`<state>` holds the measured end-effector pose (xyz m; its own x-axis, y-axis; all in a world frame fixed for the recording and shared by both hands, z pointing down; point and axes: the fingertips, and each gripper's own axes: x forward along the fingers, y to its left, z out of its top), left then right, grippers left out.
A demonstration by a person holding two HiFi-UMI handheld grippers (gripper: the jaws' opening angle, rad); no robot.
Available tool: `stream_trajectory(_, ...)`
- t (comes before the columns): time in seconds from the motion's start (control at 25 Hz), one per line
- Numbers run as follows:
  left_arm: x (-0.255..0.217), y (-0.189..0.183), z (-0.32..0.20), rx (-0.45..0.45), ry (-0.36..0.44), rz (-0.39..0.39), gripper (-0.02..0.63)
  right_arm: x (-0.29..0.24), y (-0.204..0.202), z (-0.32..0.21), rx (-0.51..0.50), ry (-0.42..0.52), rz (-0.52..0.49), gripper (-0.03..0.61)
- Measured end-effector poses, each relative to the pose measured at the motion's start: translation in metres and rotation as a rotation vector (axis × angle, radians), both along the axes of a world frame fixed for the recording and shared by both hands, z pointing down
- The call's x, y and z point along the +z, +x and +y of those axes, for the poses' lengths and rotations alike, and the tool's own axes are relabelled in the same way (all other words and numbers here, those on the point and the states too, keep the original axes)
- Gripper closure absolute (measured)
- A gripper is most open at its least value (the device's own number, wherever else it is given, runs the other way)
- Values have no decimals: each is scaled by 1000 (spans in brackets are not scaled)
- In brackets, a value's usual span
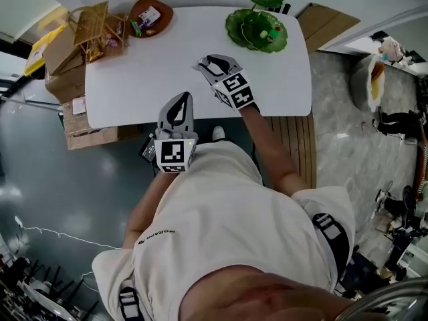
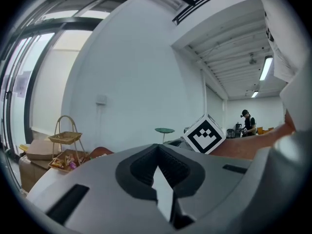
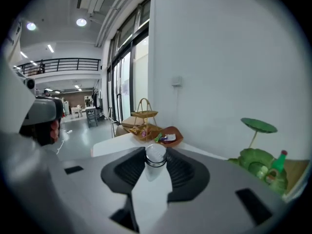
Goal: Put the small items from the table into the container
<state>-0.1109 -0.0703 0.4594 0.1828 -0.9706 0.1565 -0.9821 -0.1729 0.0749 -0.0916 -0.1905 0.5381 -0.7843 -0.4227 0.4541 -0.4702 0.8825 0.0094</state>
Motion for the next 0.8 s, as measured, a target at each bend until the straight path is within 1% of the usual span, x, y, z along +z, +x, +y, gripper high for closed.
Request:
stream_trajectory(0.36, -9, 27, -6, 66, 17, 0, 611, -24, 61, -22, 194, 41, -34, 433)
stream_trajectory(0.6, -12, 43, -11, 104, 23, -5, 611, -38, 92, -39, 289, 75, -46, 433)
stream_trajectory(0.8, -14, 49, -16, 117, 27, -9, 611, -45, 118, -56, 364, 85, -43, 433)
